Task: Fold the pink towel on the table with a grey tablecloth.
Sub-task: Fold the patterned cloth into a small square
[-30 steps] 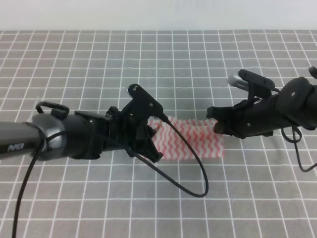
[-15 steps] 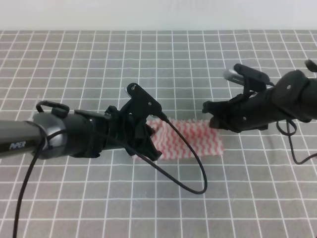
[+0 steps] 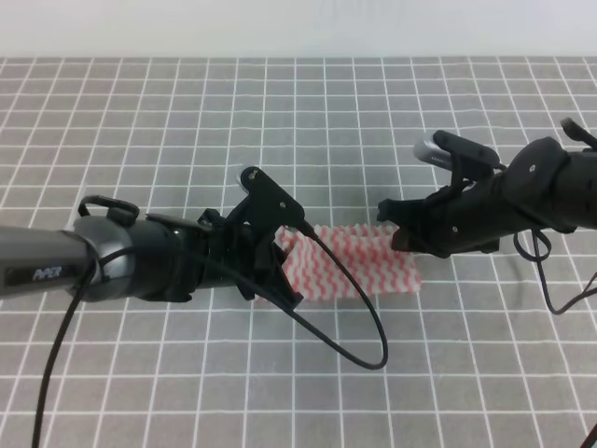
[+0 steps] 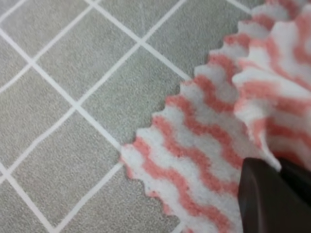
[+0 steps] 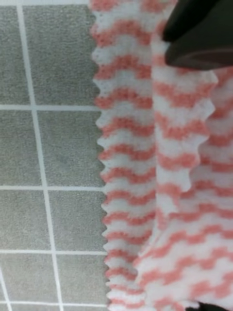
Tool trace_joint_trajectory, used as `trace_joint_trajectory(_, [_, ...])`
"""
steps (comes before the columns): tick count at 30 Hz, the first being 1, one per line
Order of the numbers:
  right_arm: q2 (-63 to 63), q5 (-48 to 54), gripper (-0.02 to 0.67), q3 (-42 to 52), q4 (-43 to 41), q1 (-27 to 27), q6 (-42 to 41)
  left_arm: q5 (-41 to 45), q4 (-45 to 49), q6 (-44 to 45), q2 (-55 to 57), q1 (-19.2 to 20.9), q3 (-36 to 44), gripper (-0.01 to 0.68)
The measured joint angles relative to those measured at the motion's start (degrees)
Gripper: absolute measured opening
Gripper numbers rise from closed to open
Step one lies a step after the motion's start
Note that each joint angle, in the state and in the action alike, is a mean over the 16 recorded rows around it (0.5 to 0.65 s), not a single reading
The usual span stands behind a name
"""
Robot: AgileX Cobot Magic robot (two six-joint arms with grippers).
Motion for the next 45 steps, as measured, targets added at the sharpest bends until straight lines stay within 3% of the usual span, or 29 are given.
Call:
trace_joint_trajectory(30, [0.26, -0.94, -0.015, -0.01, 0.01, 0.0, -0.02, -0.18, -0.01, 0.68, 0.63, 0.0, -0.55, 0.017])
trace_joint_trajectory(45, [0.37, -0.53, -0.015, -0.02, 0.01, 0.0, -0.13, -4.3, -1.06, -0.15, -3.66, 0.0, -1.09, 0.291])
